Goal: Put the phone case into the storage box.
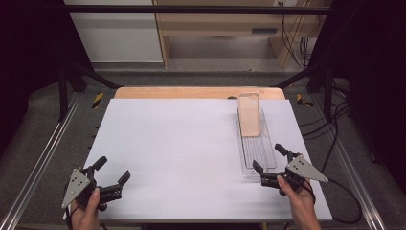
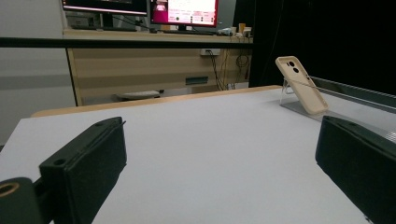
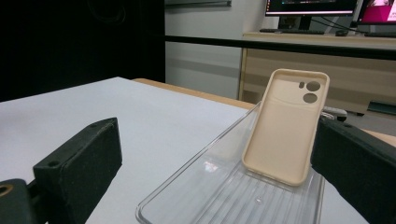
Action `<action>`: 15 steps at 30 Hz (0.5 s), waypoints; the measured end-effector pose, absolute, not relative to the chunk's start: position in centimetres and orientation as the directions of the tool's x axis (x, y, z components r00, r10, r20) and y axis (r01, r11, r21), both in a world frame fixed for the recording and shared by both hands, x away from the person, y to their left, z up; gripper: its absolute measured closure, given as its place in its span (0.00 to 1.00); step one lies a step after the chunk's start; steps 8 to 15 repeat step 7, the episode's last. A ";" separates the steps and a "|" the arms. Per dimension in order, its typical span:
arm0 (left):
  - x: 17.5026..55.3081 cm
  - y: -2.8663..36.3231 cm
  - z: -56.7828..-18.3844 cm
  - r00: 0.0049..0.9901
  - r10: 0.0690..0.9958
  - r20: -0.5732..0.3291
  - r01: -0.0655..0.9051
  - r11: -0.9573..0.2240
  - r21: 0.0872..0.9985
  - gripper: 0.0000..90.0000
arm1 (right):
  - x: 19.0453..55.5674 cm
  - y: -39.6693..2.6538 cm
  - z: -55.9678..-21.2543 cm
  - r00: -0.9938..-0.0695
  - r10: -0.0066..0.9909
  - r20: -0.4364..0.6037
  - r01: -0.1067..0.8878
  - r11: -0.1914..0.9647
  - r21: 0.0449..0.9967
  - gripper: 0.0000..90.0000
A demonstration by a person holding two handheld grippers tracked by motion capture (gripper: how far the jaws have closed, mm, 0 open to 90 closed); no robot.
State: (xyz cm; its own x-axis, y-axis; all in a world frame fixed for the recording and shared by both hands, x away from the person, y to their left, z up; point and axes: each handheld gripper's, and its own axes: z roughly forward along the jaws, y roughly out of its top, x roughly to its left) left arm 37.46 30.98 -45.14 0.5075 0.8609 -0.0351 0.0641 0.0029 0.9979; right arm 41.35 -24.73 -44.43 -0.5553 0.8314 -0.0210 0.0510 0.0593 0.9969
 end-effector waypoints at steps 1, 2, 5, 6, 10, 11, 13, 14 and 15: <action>37.5 31.0 -45.1 0.508 0.861 -0.037 0.065 0.005 0.998 0.02 | 41.5 -24.6 -44.3 -0.555 0.832 -0.021 0.056 0.062 0.996 0.03; 37.5 31.0 -45.1 0.508 0.860 -0.038 0.065 0.006 0.998 0.02 | 41.6 -24.5 -44.2 -0.555 0.832 -0.023 0.060 0.067 0.996 0.03; 37.5 31.0 -45.1 0.509 0.860 -0.041 0.067 0.007 0.998 0.02 | 42.0 -24.2 -44.1 -0.550 0.835 -0.010 0.098 0.076 0.992 0.04; 37.5 30.9 -45.1 0.509 0.860 -0.041 0.068 0.007 0.998 0.02 | 42.1 -24.2 -44.2 -0.550 0.835 -0.010 0.106 0.081 0.991 0.04; 37.5 30.9 -45.1 0.509 0.859 -0.041 0.067 0.008 0.998 0.02 | 42.2 -24.1 -44.3 -0.551 0.835 -0.004 0.116 0.081 0.990 0.04; 37.5 30.9 -45.1 0.509 0.859 -0.041 0.067 0.008 0.998 0.02 | 42.2 -24.1 -44.3 -0.551 0.835 -0.004 0.116 0.081 0.990 0.04; 37.5 30.9 -45.1 0.509 0.859 -0.041 0.067 0.008 0.998 0.02 | 42.2 -24.1 -44.3 -0.551 0.835 -0.004 0.116 0.081 0.990 0.04; 37.5 30.9 -45.1 0.509 0.859 -0.041 0.067 0.008 0.998 0.02 | 42.2 -24.1 -44.3 -0.551 0.835 -0.004 0.116 0.081 0.990 0.04; 37.5 30.9 -45.1 0.509 0.859 -0.041 0.067 0.008 0.998 0.02 | 42.2 -24.1 -44.3 -0.551 0.835 -0.004 0.116 0.081 0.990 0.04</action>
